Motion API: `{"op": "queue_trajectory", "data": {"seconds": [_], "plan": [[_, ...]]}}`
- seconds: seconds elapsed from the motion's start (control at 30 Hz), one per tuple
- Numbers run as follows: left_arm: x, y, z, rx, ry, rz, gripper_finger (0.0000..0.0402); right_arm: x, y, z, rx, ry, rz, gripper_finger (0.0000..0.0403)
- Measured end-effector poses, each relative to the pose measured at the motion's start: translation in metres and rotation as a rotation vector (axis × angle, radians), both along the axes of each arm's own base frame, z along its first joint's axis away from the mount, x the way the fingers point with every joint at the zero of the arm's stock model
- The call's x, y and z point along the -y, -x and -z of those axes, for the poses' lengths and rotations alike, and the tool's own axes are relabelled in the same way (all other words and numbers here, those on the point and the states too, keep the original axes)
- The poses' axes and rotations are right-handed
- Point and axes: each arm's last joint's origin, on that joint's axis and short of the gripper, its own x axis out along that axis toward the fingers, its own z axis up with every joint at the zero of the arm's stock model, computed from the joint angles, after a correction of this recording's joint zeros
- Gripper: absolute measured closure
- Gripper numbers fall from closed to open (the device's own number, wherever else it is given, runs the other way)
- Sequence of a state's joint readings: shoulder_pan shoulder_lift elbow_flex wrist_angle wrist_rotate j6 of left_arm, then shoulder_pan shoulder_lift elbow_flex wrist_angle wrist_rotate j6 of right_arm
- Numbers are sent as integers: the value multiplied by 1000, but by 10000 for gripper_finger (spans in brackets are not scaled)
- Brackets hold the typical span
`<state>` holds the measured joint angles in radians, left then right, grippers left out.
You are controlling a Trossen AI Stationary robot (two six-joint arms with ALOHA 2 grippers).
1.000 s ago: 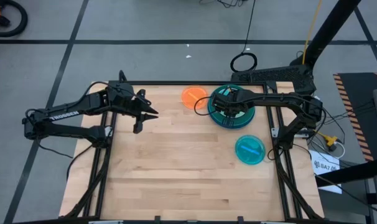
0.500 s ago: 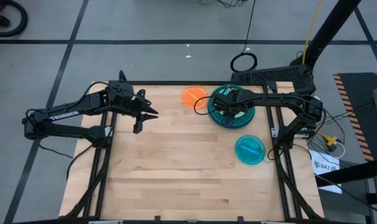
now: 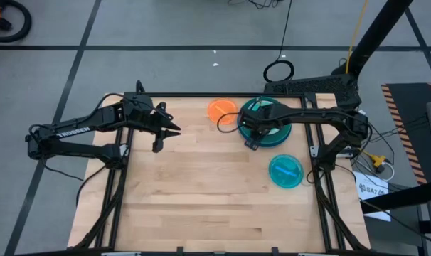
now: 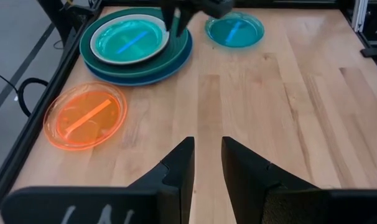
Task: Stack plastic plates
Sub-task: Stack the orange plate on top of the light blue plate
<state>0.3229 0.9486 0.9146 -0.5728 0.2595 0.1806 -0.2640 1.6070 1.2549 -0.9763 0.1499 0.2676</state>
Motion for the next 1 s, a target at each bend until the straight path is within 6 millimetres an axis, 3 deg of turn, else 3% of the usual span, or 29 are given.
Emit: {"op": "queue_trajectory", "data": {"seconds": [0.3,0.5,0.8,1.0], "plan": [[0,0,10,-24,57,-33,314,-58,-17,0,45,106,-250,296],[-2,-4,24,11,119,-122,314,-78,-27,-3,113,175,-426,296],[-7,-7,33,43,152,-308,314,-77,-20,-17,132,335,-564,296],[-14,-29,37,114,142,-312,314,-63,12,-14,272,438,-601,299]]}}
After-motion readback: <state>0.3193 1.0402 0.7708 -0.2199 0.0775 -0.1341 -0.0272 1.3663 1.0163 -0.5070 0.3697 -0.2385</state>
